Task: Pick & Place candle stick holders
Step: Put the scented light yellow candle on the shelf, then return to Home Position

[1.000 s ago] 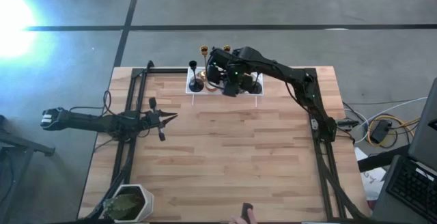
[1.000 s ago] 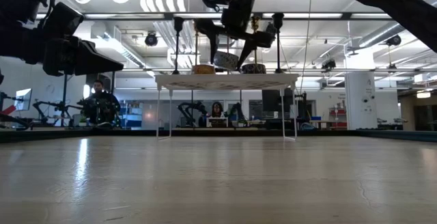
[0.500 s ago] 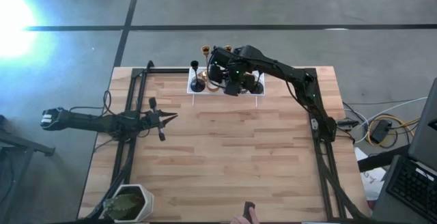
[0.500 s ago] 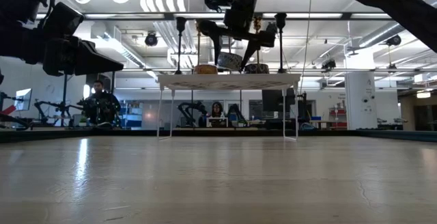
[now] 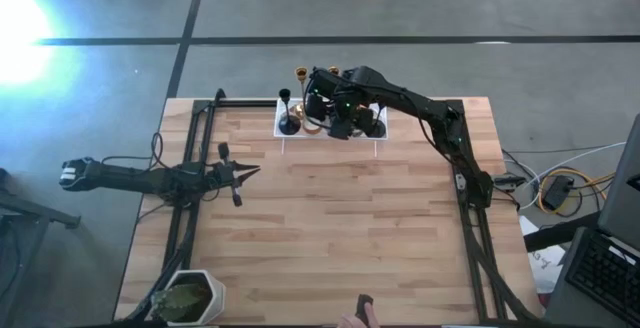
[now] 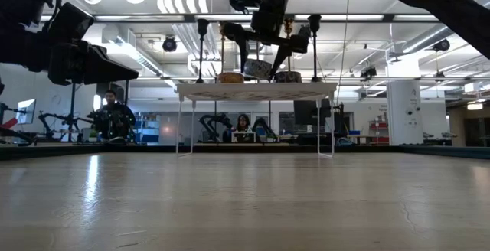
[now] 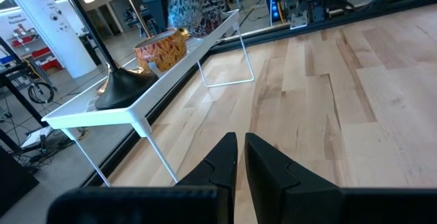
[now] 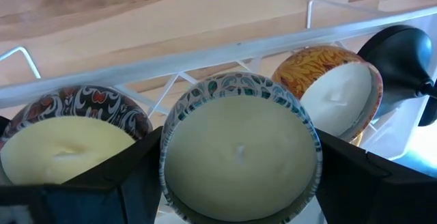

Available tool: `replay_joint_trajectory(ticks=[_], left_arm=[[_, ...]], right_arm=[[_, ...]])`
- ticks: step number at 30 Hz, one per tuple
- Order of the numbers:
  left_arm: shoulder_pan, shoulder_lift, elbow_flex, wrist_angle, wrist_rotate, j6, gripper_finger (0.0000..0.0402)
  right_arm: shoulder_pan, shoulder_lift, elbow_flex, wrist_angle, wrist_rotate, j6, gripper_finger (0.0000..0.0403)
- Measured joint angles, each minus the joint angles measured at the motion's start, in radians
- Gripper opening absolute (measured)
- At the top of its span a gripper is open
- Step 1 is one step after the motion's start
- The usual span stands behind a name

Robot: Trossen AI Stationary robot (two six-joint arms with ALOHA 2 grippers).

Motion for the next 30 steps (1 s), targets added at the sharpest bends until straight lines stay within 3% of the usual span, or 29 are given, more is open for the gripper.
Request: replay_joint_trajectory(ticks=[8, 18, 30], left_arm=[[0.000, 0.000, 0.000, 0.000, 0.000, 0.000, 0.0034], [0.000, 0.000, 0.000, 0.000, 0.000, 0.000, 0.0034], [0.000, 0.000, 0.000, 0.000, 0.000, 0.000, 0.0034]], right_arm=[[0.000, 0.000, 0.000, 0.000, 0.005, 0.000, 0.0321], [0.001, 0.000, 0.000, 0.008, 0.006, 0.001, 0.0304], [0.018, -0.012, 0.000, 0.030, 0.061, 0.009, 0.0314]])
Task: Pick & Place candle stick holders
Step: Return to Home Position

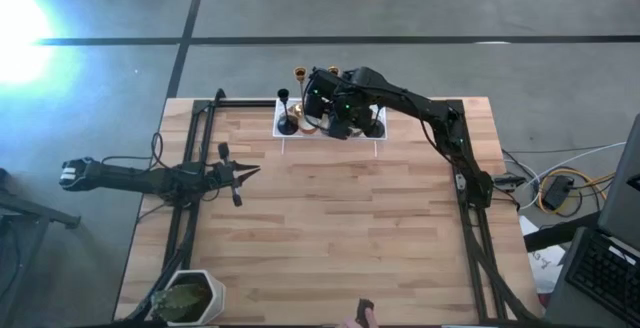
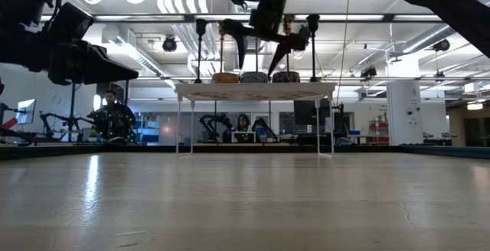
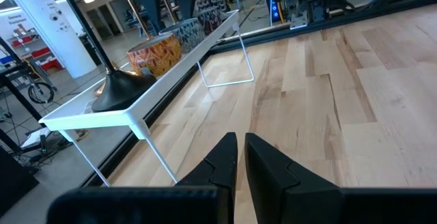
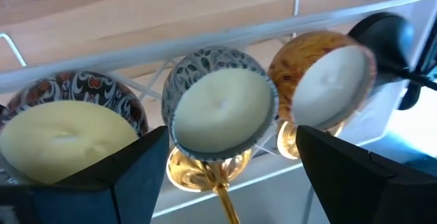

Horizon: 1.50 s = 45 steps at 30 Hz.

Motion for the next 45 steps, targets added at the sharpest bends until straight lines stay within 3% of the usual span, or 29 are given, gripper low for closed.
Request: replay_joint_trajectory(ticks=[9, 14, 16, 20, 24, 29, 33, 36, 41, 45], left_arm=[[0.000, 0.000, 0.000, 0.000, 0.000, 0.000, 0.0034], [0.000, 0.000, 0.000, 0.000, 0.000, 0.000, 0.0034], [0.000, 0.000, 0.000, 0.000, 0.000, 0.000, 0.0034], [0.000, 0.000, 0.000, -0.001, 0.000, 0.000, 0.0034], [0.000, 0.000, 0.000, -0.003, 0.000, 0.000, 0.0034], [0.000, 0.000, 0.000, -0.003, 0.000, 0.000, 0.0034], [0.000, 0.000, 0.000, -0.004, 0.000, 0.000, 0.0034], [0.000, 0.000, 0.000, -0.004, 0.000, 0.000, 0.0034], [0.000, 0.000, 0.000, -0.005, 0.000, 0.000, 0.0034], [0.000, 0.000, 0.000, -0.005, 0.000, 0.000, 0.0034]], right_arm=[[0.052, -0.048, 0.000, 0.014, 0.059, 0.031, 0.0294], [0.103, -0.096, 0.000, 0.011, 0.090, 0.143, 0.0287], [0.128, -0.121, 0.000, 0.010, 0.091, 0.260, 0.0283], [0.183, -0.180, 0.000, 0.007, 0.084, 0.664, 0.0268], [0.237, -0.271, 0.000, -0.043, 0.020, 0.959, 0.0235], [0.343, -0.436, 0.000, -0.045, -0.057, 1.283, 0.0162], [0.432, -0.573, -0.015, -0.071, 0.019, 1.542, 0.0078], [0.472, -0.680, -0.112, -0.070, 0.101, 1.687, 0.0021], [0.474, -0.861, -0.494, 0.106, 0.113, 1.842, 0.0009], [0.475, -1.022, -0.844, 0.393, 0.108, 1.866, 0.0008]])
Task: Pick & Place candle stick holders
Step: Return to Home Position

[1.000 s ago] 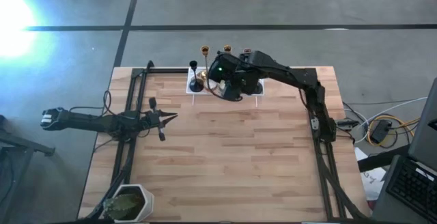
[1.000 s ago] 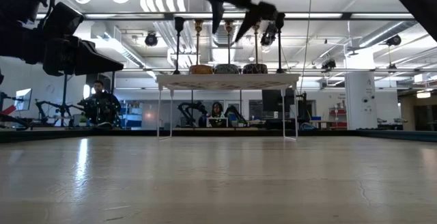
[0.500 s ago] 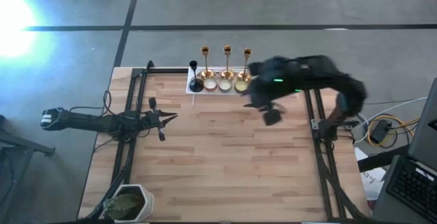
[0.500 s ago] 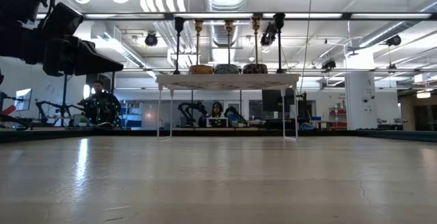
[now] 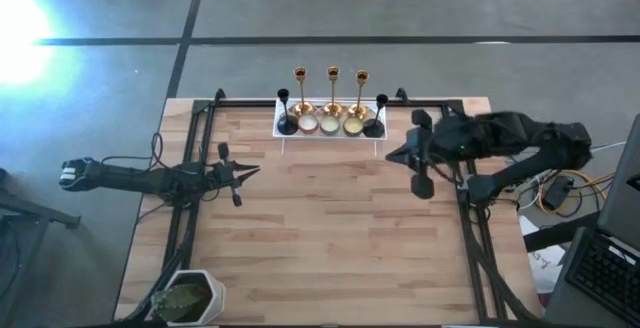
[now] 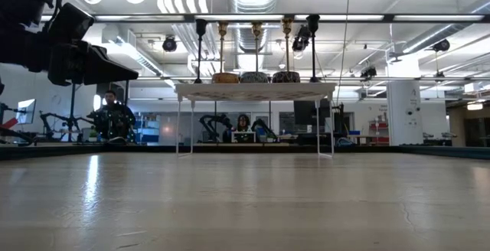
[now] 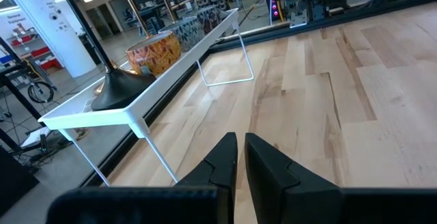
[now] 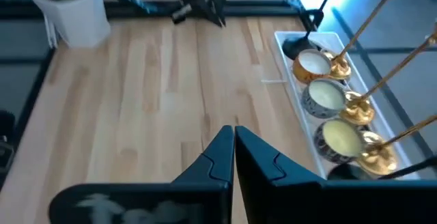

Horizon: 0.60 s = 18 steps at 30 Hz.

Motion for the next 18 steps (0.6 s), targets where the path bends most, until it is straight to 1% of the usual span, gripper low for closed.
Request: replay_joint_trajectory(ticks=[5, 9, 12, 15, 18], left_arm=[[0.000, 0.000, 0.000, 0.000, 0.000, 0.000, 0.0034], [0.000, 0.000, 0.000, 0.000, 0.000, 0.000, 0.0034], [0.000, 0.000, 0.000, 0.000, 0.000, 0.000, 0.0034], [0.000, 0.000, 0.000, 0.000, 0.000, 0.000, 0.0034], [0.000, 0.000, 0.000, 0.000, 0.000, 0.000, 0.0034]], right_arm=[[0.002, -0.194, -0.336, 0.273, 0.002, 0.048, 0.0008], [0.002, -0.308, -0.574, 0.455, 0.001, 0.027, 0.0008], [0.001, -0.372, -0.714, 0.573, 0.000, 0.018, 0.0008], [0.002, -0.414, -0.823, 0.683, -0.001, 0.133, 0.0008], [0.001, -0.439, -0.906, 0.696, 0.016, 0.158, 0.0008]])
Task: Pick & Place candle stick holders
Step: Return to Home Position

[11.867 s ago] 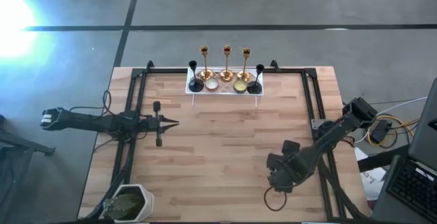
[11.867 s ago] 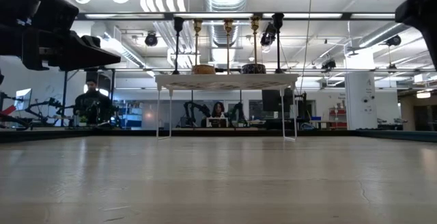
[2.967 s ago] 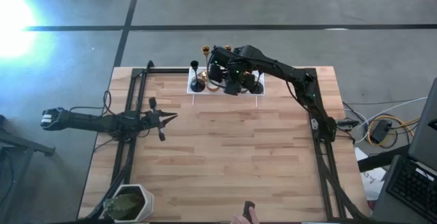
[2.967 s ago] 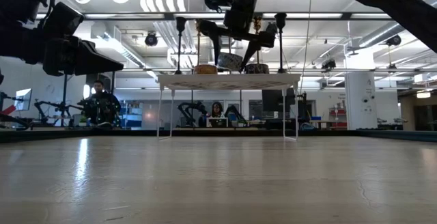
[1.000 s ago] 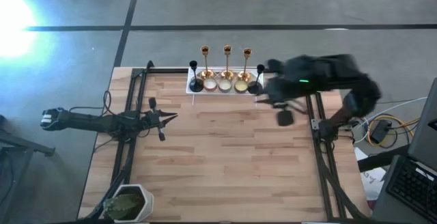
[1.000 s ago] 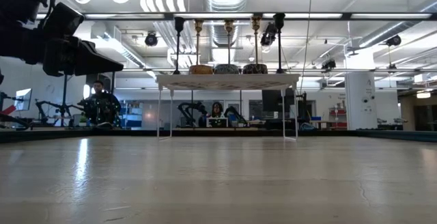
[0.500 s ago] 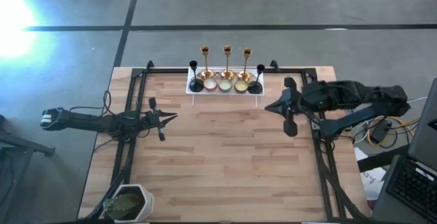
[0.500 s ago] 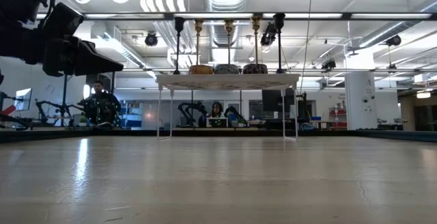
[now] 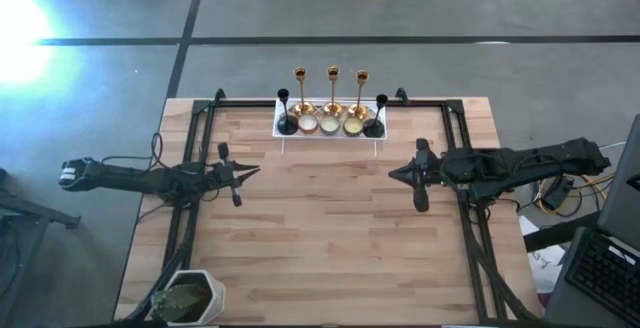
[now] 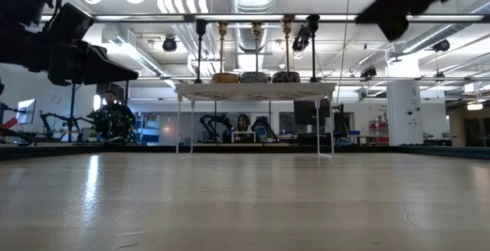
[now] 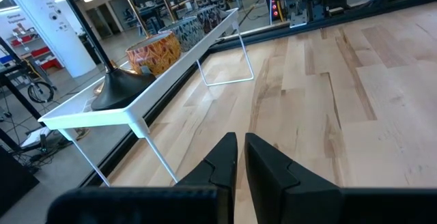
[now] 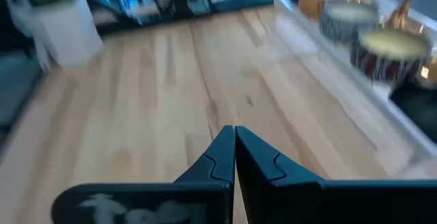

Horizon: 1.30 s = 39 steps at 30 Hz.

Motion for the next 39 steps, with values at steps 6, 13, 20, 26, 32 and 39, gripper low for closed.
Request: replay_joint_trajectory(ticks=[6, 13, 20, 26, 32, 39], left_arm=[[0.000, 0.000, 0.000, 0.000, 0.000, 0.000, 0.0034], [0.000, 0.000, 0.000, 0.000, 0.000, 0.000, 0.0034], [0.000, 0.000, 0.000, -0.001, 0.000, 0.000, 0.0034], [0.000, 0.000, 0.000, -0.003, 0.000, 0.000, 0.0034], [0.000, 0.000, 0.000, -0.004, 0.000, 0.000, 0.0034], [0.000, 0.000, 0.000, -0.003, 0.000, 0.000, 0.0034]], right_arm=[[0.000, -0.051, -0.156, 0.103, 0.000, -0.101, 0.0008], [0.001, -0.333, -0.417, 0.318, -0.089, -0.170, 0.0008], [0.000, -0.604, -0.589, 0.344, -0.104, -0.153, 0.0008], [-0.026, -0.735, -0.588, 0.309, -0.142, -0.105, 0.0008], [-0.029, -0.734, -0.588, 0.303, -0.145, -0.152, 0.0008], [-0.029, -0.709, -0.588, 0.301, -0.146, -0.179, 0.0008]])
